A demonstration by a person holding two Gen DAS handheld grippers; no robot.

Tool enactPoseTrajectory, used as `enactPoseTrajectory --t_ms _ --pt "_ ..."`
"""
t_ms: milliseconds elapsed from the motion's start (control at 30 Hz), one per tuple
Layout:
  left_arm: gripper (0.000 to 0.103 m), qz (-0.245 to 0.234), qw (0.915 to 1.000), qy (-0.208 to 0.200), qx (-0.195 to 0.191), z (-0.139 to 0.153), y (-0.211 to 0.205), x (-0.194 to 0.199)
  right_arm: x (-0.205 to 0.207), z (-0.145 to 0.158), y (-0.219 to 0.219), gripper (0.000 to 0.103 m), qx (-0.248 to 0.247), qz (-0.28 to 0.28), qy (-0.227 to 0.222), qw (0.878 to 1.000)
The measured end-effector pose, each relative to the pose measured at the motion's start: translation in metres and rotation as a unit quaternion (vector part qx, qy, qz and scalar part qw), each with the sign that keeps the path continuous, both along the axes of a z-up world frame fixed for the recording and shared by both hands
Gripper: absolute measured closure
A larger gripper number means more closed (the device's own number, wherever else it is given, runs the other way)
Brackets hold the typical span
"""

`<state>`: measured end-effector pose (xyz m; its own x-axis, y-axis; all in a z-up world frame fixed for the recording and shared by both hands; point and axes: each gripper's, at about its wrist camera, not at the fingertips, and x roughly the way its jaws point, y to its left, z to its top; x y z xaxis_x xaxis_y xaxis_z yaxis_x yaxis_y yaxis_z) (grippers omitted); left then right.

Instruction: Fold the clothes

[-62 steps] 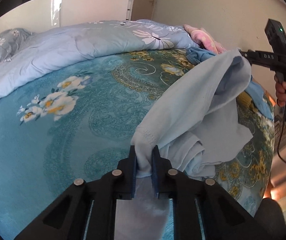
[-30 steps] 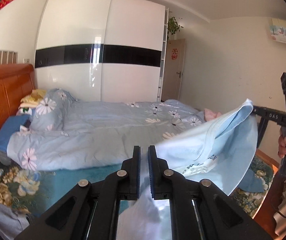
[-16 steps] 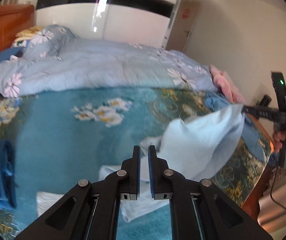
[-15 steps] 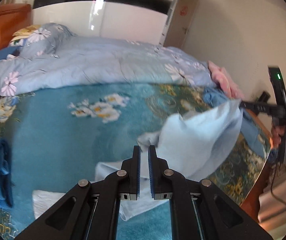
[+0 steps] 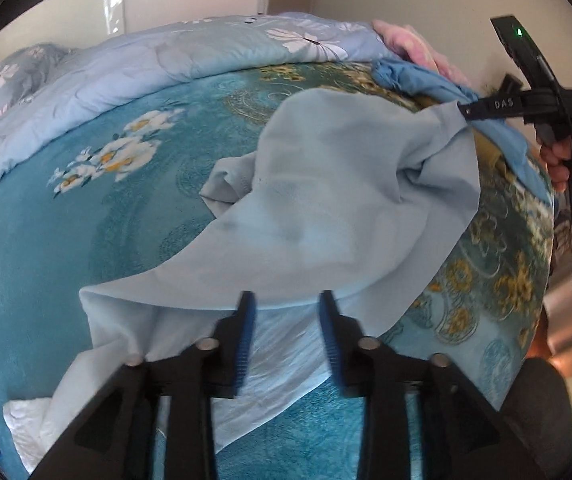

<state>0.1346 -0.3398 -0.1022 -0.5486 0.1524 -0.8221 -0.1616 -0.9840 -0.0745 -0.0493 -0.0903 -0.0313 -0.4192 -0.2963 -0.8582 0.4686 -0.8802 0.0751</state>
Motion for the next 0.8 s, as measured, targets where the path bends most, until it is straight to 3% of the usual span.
enactPoseTrajectory --t_ms 100,133,200,367,800 --pt "0.045 -0.026 0.9992 0.007 -0.029 0.001 0.006 0.004 0.018 0.004 0.012 0.068 -0.02 0.006 0.018 1.0" --pt "0.045 -0.033 0.9987 0.009 -0.037 0.001 0.008 0.004 0.024 0.006 0.017 0.057 -0.027 0.006 0.024 0.999" --pt "0.043 -0.042 0.9977 0.006 -0.053 -0.001 0.009 0.001 0.037 0.008 0.027 0.047 -0.039 0.005 0.033 0.999" --pt "0.043 -0.055 0.9942 -0.002 -0.092 -0.012 0.009 -0.008 0.064 -0.003 0.046 0.046 -0.06 -0.007 0.028 0.998" --pt "0.043 -0.093 0.9868 0.0 -0.132 -0.026 0.01 -0.017 0.08 -0.061 0.006 0.046 -0.083 0.017 -0.034 0.996"
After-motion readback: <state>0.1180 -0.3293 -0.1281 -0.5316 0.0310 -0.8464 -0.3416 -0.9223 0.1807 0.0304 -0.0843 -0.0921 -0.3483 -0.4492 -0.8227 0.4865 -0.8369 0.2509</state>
